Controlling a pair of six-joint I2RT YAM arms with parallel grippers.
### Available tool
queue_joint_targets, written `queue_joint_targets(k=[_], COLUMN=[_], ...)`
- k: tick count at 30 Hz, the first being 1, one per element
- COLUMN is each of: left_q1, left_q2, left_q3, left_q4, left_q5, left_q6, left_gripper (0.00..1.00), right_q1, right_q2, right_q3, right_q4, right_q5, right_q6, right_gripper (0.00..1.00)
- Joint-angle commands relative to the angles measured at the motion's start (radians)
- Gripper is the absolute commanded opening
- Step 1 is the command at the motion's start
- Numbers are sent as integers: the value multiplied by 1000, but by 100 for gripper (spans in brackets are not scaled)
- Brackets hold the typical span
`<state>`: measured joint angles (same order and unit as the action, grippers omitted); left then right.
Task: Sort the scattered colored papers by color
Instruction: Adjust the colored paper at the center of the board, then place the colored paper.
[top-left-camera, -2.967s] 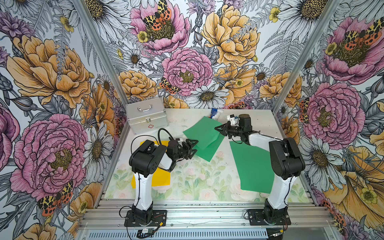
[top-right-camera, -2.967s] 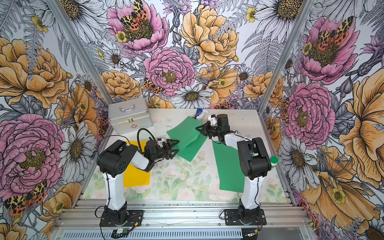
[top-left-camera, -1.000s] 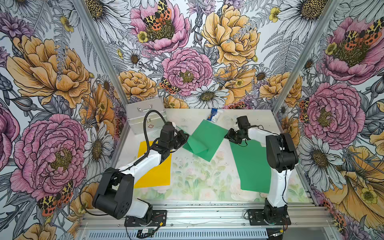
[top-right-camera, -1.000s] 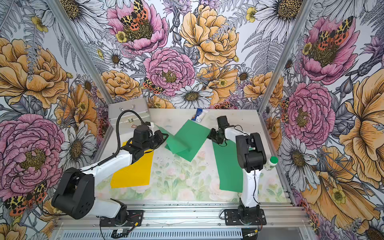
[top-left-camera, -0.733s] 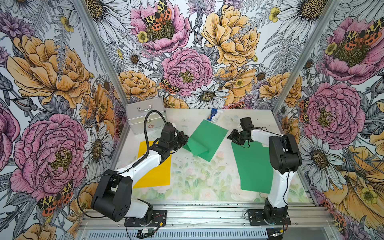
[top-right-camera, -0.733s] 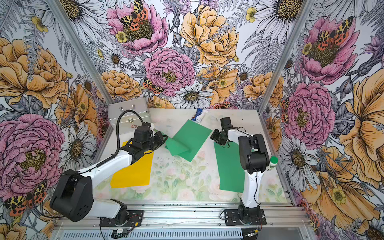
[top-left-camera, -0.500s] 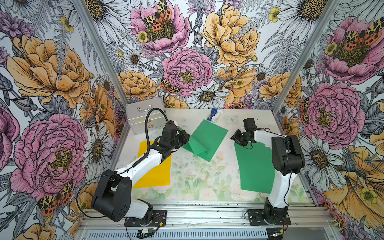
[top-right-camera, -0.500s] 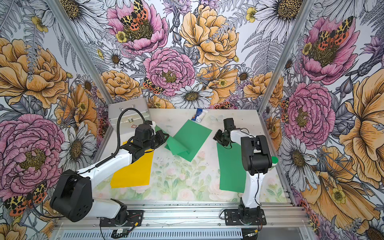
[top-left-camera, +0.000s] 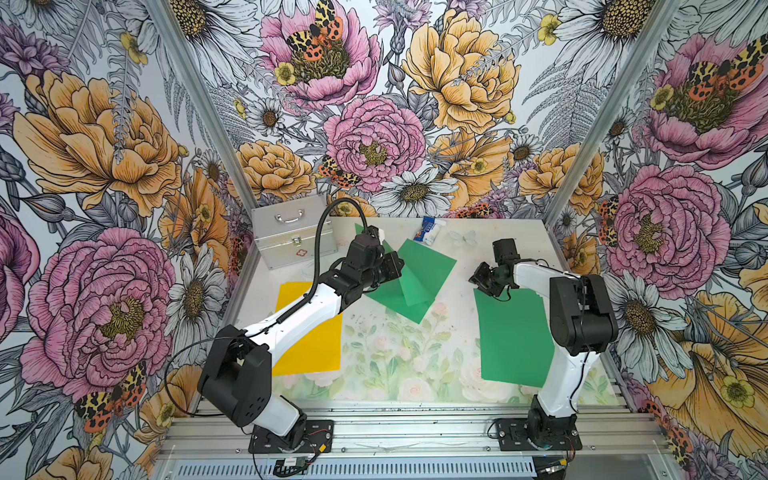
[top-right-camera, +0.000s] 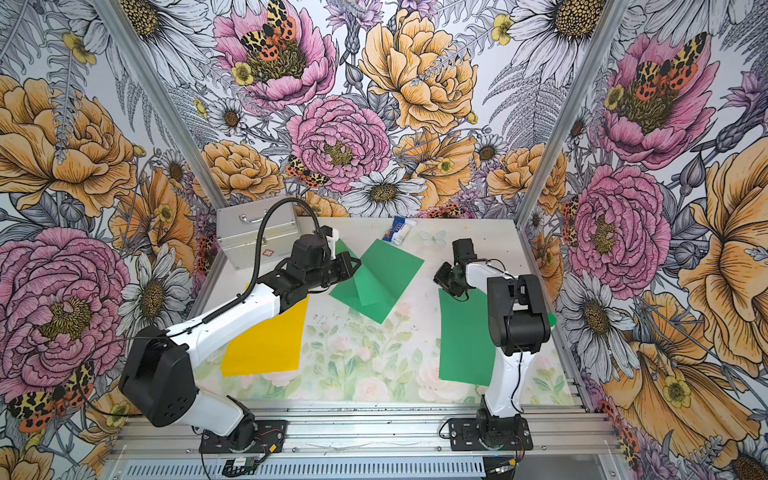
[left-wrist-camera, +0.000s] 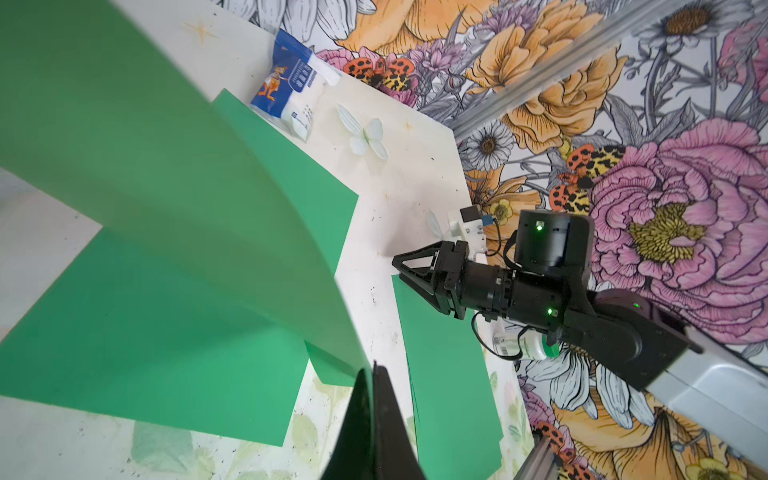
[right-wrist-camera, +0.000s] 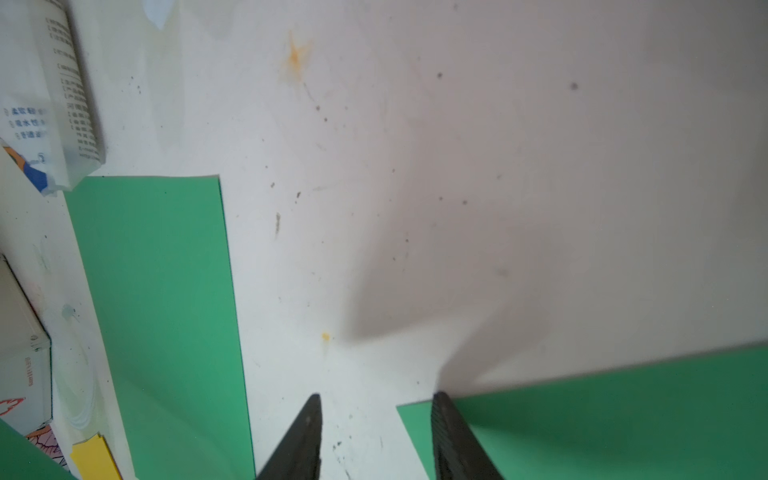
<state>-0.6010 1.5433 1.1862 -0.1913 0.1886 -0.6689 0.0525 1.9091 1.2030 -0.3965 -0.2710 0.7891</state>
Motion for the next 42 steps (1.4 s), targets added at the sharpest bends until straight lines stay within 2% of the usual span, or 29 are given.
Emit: queue_joint_targets(k=[1, 6, 10, 13, 16, 26, 29, 34, 37, 40, 42], left_q1=[-27, -59, -99, -113, -128, -230, -276, -326, -342, -343, -343], left_q2=[37, 125, 240, 337, 405, 564, 587, 606, 605, 612, 652], left_q3=[83, 221, 392, 491, 583, 859, 918, 958, 868, 686, 619], left_q4=[-42, -106, -178, -183, -187, -187, -186, -169, 0, 416, 618], left_q5=[84, 183, 283, 367, 436, 624, 642, 592, 601, 626, 609], left_q6=[117, 195, 251, 255, 255, 270, 305, 302, 203, -46, -179], left_gripper=[0, 0, 0, 0, 0, 0, 0, 0, 0, 0, 0], right_q1=[-17, -69, -116, -157, -209, -329, -366, -433, -439, -439, -440], right_q2=[-109, -223, -335, -435, -511, -751, -797, -892, -942, -953, -933], right_q3=[0, -13, -46, -81, -103, -145, -135, -141, -151, -157, -161], right_q4=[-15, -32, -56, -69, -88, -106, -115, -121, -120, -114, -115], right_q5=[50, 64, 73, 89, 54, 21, 0, -16, 16, 27, 10], right_q6=[-35, -56, -85, -101, -93, -92, -91, -67, -54, -41, -49], right_gripper=[49, 56, 59, 60, 61, 63, 64, 64, 66, 69, 70])
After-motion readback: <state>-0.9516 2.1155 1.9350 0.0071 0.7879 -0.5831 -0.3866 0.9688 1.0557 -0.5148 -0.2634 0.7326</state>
